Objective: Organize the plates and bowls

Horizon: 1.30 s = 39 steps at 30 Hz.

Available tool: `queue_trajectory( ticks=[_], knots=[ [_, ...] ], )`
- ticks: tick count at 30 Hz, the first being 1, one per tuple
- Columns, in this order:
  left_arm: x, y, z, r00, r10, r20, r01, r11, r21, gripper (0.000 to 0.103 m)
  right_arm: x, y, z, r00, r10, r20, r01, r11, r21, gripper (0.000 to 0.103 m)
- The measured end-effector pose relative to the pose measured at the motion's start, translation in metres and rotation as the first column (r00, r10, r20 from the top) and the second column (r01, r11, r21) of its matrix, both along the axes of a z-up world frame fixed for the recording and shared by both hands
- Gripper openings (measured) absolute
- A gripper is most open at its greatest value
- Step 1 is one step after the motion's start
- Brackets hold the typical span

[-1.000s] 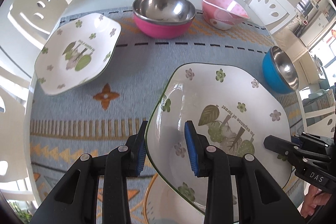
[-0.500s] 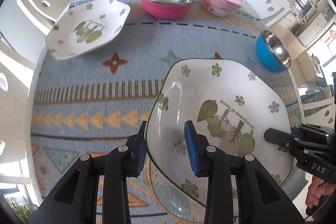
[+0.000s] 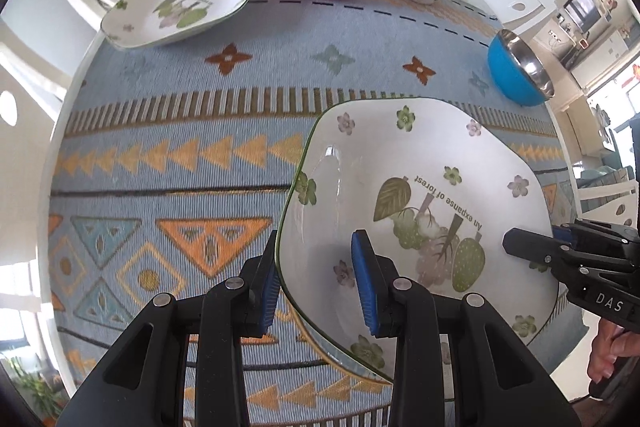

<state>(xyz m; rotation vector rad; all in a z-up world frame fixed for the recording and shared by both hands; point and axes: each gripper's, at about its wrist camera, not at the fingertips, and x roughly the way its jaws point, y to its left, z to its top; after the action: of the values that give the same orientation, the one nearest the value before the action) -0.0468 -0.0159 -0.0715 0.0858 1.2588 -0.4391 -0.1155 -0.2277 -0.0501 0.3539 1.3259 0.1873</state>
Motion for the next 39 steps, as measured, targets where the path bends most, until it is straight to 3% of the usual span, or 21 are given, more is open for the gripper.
queue_trajectory(
  ticks=[12,26,39],
  knots=[
    [-0.005,0.0,-0.002,0.999,-0.035,-0.006,0.035,0.999,0.042,0.03,0.003,0.002,-0.018,0.996,-0.001,-0.085,0.001,1.0,0.001,0.02],
    [-0.005,-0.001,-0.003,0.999,-0.045,-0.003,0.045,0.997,0.055,0.03,0.002,0.001,-0.018,0.994,0.014,-0.11,-0.015,1.0,-0.01,0.02],
    [-0.012,-0.016,-0.003,0.99,-0.141,0.004,0.138,0.973,0.187,0.03,0.002,0.004,-0.017,0.989,0.033,-0.146,-0.035,0.999,-0.011,0.02]
  ],
)
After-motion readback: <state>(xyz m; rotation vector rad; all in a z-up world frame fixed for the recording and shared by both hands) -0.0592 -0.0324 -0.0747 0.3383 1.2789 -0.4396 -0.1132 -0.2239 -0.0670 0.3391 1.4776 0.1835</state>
